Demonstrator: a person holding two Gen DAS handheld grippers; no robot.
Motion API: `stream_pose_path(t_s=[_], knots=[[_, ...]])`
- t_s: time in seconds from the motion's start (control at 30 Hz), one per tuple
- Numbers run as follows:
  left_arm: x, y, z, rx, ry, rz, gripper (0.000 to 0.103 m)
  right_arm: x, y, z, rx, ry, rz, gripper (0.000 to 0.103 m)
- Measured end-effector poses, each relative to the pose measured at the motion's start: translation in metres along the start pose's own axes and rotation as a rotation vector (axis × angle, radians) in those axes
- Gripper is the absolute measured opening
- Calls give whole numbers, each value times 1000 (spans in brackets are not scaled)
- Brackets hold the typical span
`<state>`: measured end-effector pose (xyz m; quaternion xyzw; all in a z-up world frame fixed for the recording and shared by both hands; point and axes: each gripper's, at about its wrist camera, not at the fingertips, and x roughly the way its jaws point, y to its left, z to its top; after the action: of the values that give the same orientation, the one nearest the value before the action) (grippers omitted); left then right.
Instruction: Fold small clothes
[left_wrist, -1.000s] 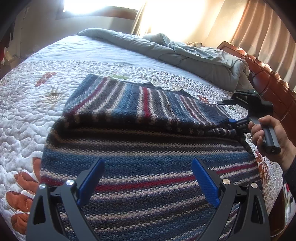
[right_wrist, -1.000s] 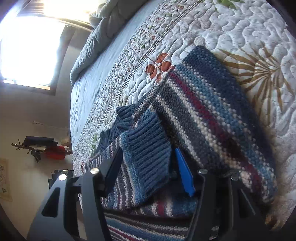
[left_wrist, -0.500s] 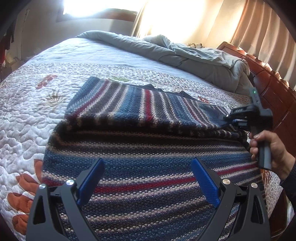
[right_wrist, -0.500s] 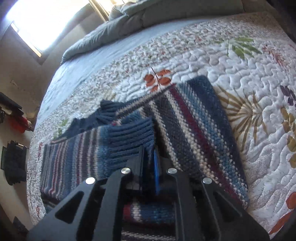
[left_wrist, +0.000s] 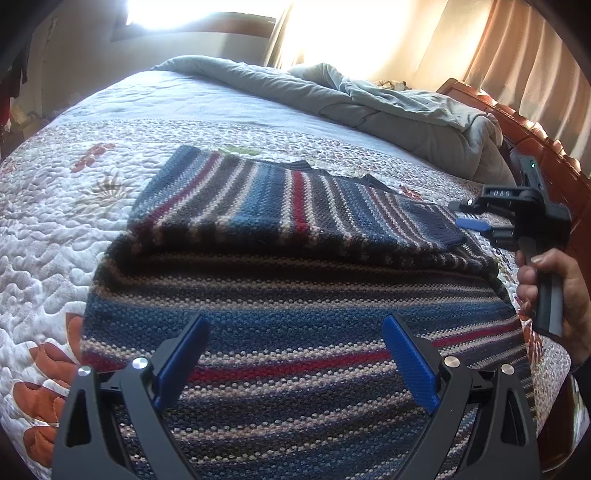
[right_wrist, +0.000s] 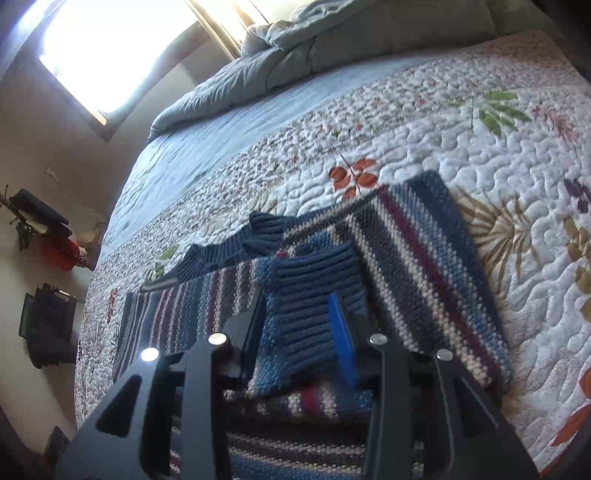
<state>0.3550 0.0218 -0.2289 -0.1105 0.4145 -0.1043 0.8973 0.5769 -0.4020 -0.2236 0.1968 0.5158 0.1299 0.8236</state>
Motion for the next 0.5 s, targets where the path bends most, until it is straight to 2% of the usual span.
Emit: stream_pose_path(t_s=[0.03, 0.1, 0.17, 0.23, 0.3, 0.5], knots=[[1, 0, 0, 3, 2, 7, 96, 8, -6, -5, 10, 25, -20, 36], [3, 2, -1, 5, 8, 15, 96, 15, -17, -10, 21, 40, -31, 21], [6, 3, -1, -3, 15, 16, 96, 13, -25, -9, 38, 38, -25, 14], [6, 1, -1, 1, 16, 19, 96, 4, -27, -8, 57, 30, -5, 18], [3, -3, -1, 20, 9, 29, 96, -10, -23, -11, 50, 12, 6, 37], [-23, -19, 0, 85, -55, 75, 96, -58, -13, -40, 21, 3, 91, 40]])
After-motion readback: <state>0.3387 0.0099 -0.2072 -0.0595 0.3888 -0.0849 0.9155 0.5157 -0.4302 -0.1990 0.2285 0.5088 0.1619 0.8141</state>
